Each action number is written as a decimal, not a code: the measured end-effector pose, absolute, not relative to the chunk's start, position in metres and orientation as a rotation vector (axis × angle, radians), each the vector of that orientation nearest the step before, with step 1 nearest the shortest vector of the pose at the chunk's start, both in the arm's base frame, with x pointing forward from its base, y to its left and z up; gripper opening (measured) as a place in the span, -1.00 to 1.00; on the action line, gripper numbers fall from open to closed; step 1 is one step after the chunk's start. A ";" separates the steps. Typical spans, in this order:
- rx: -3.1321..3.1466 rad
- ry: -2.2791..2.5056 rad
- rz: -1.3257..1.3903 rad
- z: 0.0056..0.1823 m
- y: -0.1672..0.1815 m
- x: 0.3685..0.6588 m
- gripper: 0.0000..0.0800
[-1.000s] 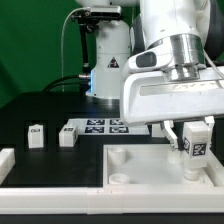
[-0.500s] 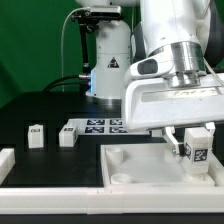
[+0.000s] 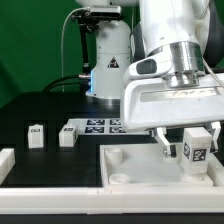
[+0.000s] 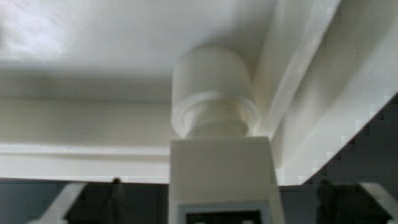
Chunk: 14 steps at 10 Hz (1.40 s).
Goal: Assemble one leg
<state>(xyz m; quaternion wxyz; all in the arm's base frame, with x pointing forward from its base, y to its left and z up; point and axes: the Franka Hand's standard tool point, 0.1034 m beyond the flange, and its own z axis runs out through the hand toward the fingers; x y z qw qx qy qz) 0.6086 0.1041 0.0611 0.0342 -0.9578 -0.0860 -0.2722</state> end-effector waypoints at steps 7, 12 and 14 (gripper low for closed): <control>-2.945 -0.265 -0.837 0.061 0.104 0.609 0.62; -2.988 -0.273 -0.629 0.078 0.104 0.615 0.62; -2.994 -0.275 -0.592 0.077 0.104 0.614 0.62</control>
Offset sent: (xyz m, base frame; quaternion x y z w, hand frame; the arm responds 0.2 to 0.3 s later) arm 0.0000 0.0000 0.0000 0.0000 0.0000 0.0000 1.0000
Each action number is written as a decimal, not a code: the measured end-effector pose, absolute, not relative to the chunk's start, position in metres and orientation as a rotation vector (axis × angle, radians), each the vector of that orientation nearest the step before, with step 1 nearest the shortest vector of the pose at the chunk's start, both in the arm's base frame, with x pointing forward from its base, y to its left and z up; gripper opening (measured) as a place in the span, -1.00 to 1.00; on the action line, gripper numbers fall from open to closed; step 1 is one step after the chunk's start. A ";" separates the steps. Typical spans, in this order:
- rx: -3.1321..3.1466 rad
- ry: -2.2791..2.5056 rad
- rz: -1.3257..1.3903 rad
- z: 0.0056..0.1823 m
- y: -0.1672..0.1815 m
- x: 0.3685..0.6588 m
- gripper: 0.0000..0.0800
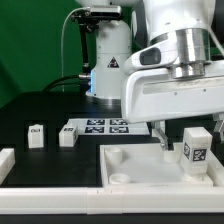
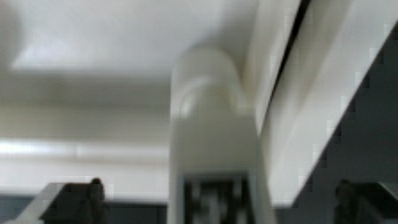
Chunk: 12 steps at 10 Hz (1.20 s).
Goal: Assemble one leg
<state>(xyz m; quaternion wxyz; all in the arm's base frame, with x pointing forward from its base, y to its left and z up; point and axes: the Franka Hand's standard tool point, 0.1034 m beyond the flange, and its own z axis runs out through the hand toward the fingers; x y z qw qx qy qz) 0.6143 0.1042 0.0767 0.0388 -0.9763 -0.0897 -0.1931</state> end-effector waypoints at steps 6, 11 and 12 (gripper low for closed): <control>-2.994 -0.275 -0.592 0.077 0.104 0.614 0.62; -3.017 -0.273 -0.411 0.077 0.105 0.612 0.62; -3.014 -0.278 -0.416 0.082 0.107 0.614 0.62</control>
Offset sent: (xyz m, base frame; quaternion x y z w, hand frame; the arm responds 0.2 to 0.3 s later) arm 0.0033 0.0035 0.0054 -0.0192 -0.1793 0.0170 0.9835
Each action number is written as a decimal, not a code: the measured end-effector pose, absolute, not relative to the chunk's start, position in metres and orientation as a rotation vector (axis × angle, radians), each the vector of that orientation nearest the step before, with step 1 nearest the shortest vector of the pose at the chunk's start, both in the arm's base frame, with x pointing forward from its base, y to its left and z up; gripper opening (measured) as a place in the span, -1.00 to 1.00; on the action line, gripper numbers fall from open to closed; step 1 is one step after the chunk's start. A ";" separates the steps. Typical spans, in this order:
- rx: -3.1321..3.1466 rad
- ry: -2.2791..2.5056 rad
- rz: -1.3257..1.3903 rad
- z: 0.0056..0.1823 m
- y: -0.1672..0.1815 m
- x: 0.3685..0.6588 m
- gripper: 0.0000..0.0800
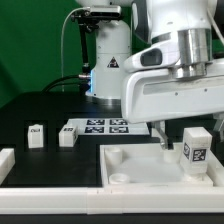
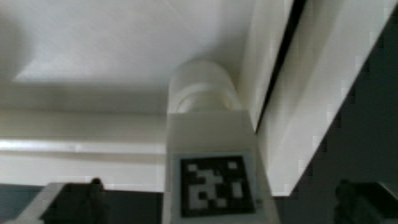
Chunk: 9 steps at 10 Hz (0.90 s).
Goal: Assemble one leg
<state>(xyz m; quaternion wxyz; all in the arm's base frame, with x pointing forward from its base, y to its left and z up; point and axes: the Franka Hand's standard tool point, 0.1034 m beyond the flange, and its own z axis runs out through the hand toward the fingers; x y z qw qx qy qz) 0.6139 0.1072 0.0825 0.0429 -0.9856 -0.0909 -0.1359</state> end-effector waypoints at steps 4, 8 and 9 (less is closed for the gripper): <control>-3.013 -0.295 -0.370 0.089 0.113 0.621 0.62; -3.018 -0.307 0.050 0.087 0.105 0.623 0.62; -3.014 -0.305 0.110 0.086 0.104 0.624 0.62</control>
Offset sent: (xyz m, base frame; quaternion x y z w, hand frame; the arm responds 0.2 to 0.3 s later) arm 0.0149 0.0015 -0.0002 -0.0066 -0.0876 -0.0121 0.9961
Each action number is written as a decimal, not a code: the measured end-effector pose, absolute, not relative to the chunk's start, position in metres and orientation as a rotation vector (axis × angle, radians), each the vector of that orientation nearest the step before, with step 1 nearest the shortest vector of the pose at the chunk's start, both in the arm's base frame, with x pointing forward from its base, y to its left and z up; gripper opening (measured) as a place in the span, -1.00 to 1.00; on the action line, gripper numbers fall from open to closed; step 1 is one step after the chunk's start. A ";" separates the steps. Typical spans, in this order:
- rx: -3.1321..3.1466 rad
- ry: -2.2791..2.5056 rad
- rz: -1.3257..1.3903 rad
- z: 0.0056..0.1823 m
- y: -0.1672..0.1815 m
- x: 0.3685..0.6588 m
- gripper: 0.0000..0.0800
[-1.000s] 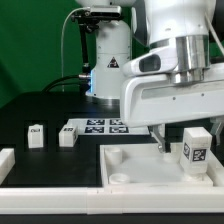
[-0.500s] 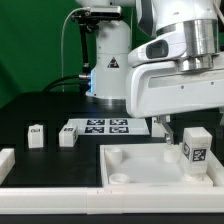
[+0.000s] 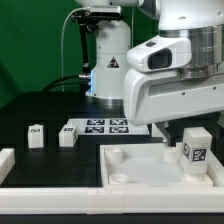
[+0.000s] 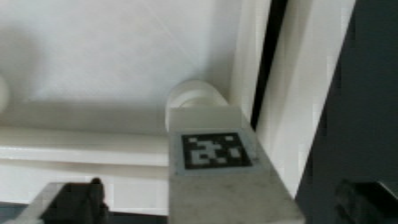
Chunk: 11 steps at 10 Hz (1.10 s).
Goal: Assemble one leg
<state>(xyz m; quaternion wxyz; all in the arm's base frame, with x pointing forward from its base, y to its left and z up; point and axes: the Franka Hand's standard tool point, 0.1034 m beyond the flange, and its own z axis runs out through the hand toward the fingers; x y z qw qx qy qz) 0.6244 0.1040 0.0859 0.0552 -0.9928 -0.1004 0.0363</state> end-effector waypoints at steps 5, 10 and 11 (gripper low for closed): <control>-3.016 -0.301 0.083 0.084 0.103 0.627 0.00; -3.023 -0.232 0.087 0.084 0.103 0.627 -0.27; -3.024 -0.210 0.086 0.084 0.104 0.627 -0.27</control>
Offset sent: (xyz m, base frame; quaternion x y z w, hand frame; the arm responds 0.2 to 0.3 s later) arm -0.0009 0.0017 -0.0025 0.0081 0.0085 -0.0012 0.9999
